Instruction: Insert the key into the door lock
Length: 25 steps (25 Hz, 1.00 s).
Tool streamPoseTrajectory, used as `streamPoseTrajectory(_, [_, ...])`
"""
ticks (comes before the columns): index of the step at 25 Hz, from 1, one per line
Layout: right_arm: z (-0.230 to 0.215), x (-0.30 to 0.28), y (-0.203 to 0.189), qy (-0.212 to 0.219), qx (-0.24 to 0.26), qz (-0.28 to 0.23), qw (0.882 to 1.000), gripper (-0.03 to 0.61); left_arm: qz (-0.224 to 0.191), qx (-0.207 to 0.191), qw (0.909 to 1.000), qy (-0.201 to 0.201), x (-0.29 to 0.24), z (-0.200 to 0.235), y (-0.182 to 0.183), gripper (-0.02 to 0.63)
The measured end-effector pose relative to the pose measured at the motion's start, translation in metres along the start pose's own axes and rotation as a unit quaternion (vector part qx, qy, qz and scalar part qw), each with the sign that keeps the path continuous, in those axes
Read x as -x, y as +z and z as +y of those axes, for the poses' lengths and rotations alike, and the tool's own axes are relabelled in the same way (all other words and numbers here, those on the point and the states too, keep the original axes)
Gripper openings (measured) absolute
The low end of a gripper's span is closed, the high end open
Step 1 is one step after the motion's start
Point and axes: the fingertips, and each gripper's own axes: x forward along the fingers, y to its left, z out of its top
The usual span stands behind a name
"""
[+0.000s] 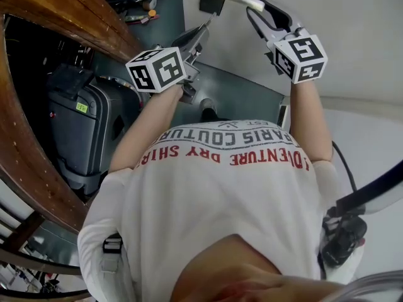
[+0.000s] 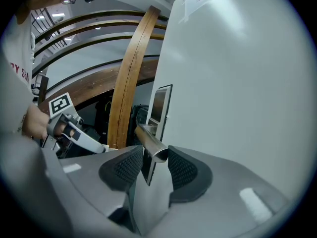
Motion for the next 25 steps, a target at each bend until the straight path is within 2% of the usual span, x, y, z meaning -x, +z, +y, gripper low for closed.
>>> streamPoseTrajectory(2, [0.000, 0.000, 0.000, 0.000, 0.001, -0.002, 1.000, 0.153, -0.025, 0.081, 0.9963, -0.015, -0.010, 0.005, 0.006, 0.023])
streamPoseTrajectory(4, [0.000, 0.000, 0.000, 0.001, 0.001, -0.003, 1.000, 0.153, -0.049, 0.156, 0.9860, -0.030, -0.018, 0.011, 0.011, 0.023])
streamPoseTrajectory(6, [0.002, 0.000, 0.001, 0.001, 0.001, -0.004, 1.000, 0.153, -0.072, 0.211, 0.9740, -0.038, -0.023, 0.017, 0.016, 0.023])
streamPoseTrajectory(8, [0.004, 0.000, 0.001, 0.001, 0.001, -0.004, 1.000, 0.153, -0.092, 0.246, 0.9639, -0.044, -0.026, 0.023, 0.021, 0.023])
streamPoseTrajectory(14, [0.005, 0.002, 0.002, 0.003, 0.002, -0.003, 1.000, 0.153, -0.107, 0.298, 0.9470, -0.054, -0.038, 0.034, 0.024, 0.023])
streamPoseTrajectory(25, [0.010, 0.005, 0.003, 0.003, 0.000, -0.005, 1.000, 0.150, -0.115, 0.333, 0.9338, -0.060, -0.047, 0.037, 0.024, 0.023])
